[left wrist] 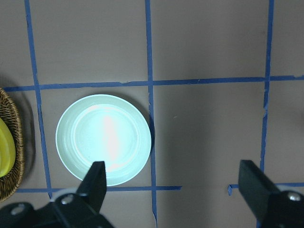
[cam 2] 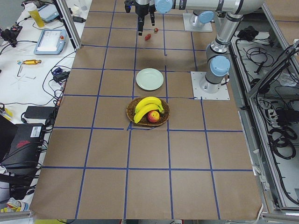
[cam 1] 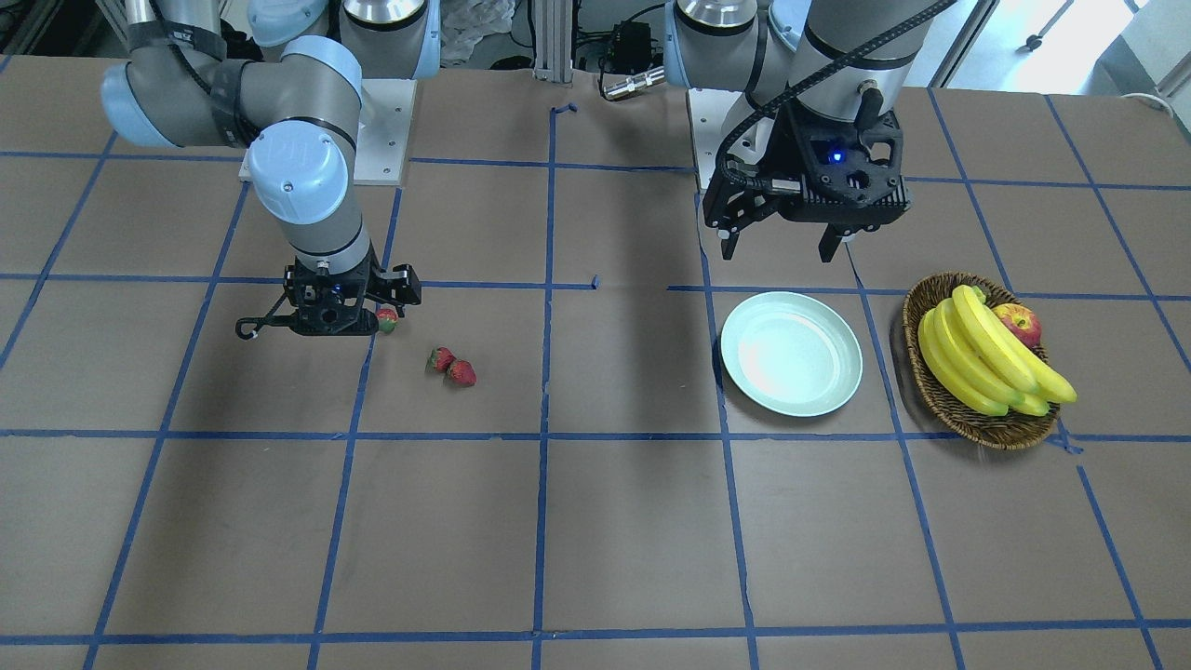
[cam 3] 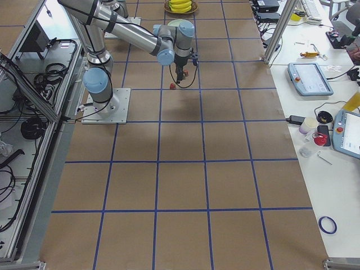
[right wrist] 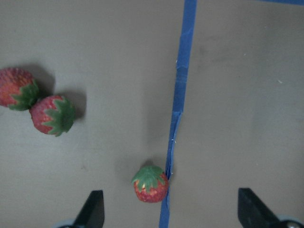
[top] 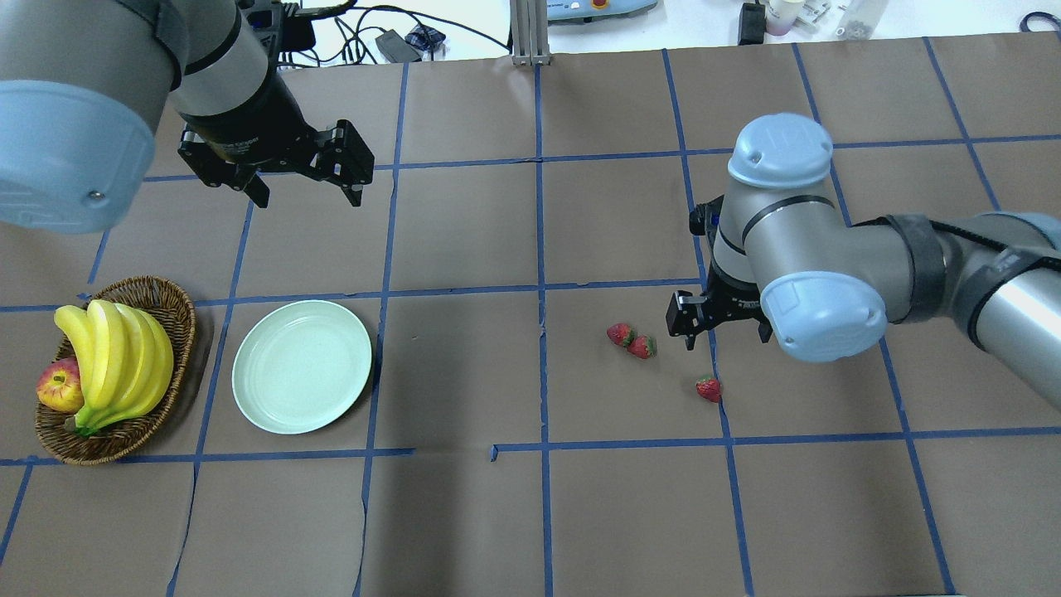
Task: Collect all strawberries into plate
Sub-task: 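Reach the right gripper down and grasp the strawberry nearest the robot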
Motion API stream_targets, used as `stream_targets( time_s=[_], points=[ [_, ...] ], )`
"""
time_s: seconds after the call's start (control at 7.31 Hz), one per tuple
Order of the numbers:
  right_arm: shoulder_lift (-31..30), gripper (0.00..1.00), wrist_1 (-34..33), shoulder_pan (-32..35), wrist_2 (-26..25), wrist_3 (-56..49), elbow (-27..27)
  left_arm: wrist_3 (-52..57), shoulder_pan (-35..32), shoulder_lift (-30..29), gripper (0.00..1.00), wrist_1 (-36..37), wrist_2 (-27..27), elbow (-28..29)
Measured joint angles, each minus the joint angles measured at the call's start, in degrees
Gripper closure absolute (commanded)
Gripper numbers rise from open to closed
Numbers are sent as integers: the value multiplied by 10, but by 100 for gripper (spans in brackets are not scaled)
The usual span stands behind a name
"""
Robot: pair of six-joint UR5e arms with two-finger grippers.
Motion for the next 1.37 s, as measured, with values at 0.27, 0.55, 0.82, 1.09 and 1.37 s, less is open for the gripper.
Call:
stream_targets(
  time_s=[0.27, 0.55, 0.82, 1.09, 1.37],
  points=[
    [18, 0, -44, -1, 2, -50, 37, 0, 0, 0, 0, 0, 0, -1],
    [31, 67, -51, 3, 3, -61, 44, -1, 0, -1, 0, 0, -1, -1],
    [35, 100, -54, 5, 3, -61, 44, -1, 0, -1, 0, 0, -1, -1],
    [36, 100, -59, 5, 4, -57, 40, -1, 0, -1, 0, 0, 0, -1],
    [36, 100, -71, 6, 11, -41, 28, 0, 0, -1, 0, 0, -1, -2]
  ],
)
